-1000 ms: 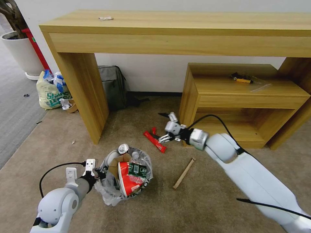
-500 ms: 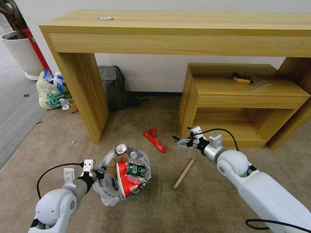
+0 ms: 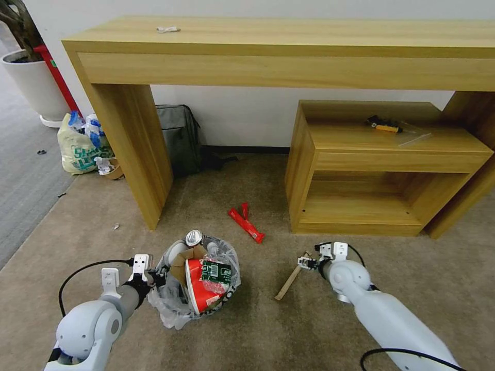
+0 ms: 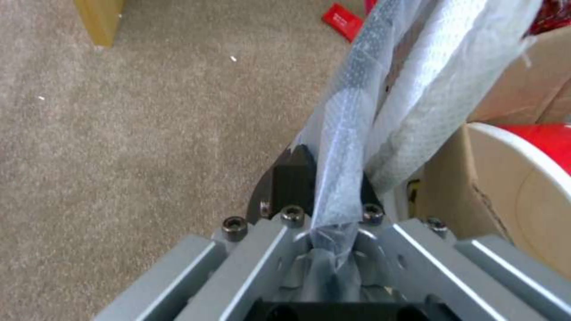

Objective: Pick up the trash bin and place the garbage on the floor into it.

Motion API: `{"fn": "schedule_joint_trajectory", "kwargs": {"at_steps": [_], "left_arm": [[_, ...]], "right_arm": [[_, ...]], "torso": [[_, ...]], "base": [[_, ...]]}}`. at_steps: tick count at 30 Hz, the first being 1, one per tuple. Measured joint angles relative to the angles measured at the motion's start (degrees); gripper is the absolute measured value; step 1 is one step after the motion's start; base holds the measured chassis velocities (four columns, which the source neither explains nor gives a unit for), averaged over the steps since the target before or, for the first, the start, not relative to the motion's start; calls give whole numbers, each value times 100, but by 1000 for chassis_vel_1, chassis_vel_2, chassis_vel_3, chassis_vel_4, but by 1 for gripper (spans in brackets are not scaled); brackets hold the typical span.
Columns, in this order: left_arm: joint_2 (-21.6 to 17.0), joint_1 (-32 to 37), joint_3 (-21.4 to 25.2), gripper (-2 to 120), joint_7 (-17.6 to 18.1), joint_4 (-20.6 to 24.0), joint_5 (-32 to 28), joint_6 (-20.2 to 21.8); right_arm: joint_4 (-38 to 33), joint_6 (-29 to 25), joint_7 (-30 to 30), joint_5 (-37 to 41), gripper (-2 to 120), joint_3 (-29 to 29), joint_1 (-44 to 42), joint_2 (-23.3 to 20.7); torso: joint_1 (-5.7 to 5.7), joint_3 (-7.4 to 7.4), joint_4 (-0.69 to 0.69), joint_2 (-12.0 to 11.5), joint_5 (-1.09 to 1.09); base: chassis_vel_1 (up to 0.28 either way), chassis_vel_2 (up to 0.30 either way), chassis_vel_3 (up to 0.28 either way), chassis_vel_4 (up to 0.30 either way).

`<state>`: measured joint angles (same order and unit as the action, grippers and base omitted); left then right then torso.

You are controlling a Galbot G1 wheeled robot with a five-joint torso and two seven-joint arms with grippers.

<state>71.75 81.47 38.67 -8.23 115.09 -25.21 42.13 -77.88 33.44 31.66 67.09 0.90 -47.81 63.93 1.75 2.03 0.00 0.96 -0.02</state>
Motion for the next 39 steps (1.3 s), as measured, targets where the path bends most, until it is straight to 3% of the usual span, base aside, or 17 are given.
{"fn": "schedule_joint_trajectory", "kwargs": {"at_steps": [7, 19, 26, 33, 39], "left_arm": [[-24, -42, -58, 0, 5, -39, 0, 0], [-37, -64, -126, 0, -9, -60, 7, 0], [-54, -65, -158, 0, -25, -57, 7, 0], [-59, -55, -158, 0, -32, -28, 8, 0], [-60, -36, -151, 0, -39, -4, 11, 0]], "right_arm": [[590, 108, 640, 624, 100, 17, 267, 578], [995, 54, 860, 751, 100, -86, 367, 779], [1204, -20, 848, 762, 86, -149, 423, 861], [1395, -78, 826, 703, 84, -174, 457, 938], [1538, -138, 798, 665, 67, -195, 508, 975]], "torso": [[0, 0, 1, 0, 1], [0, 0, -1, 0, 2], [0, 0, -1, 0, 2], [0, 0, 0, 0, 2], [0, 0, 0, 0, 2]], "base": [[0, 0, 0, 0], [0, 0, 0, 0], [0, 0, 0, 0], [0, 0, 0, 0], [0, 0, 0, 0]]}}
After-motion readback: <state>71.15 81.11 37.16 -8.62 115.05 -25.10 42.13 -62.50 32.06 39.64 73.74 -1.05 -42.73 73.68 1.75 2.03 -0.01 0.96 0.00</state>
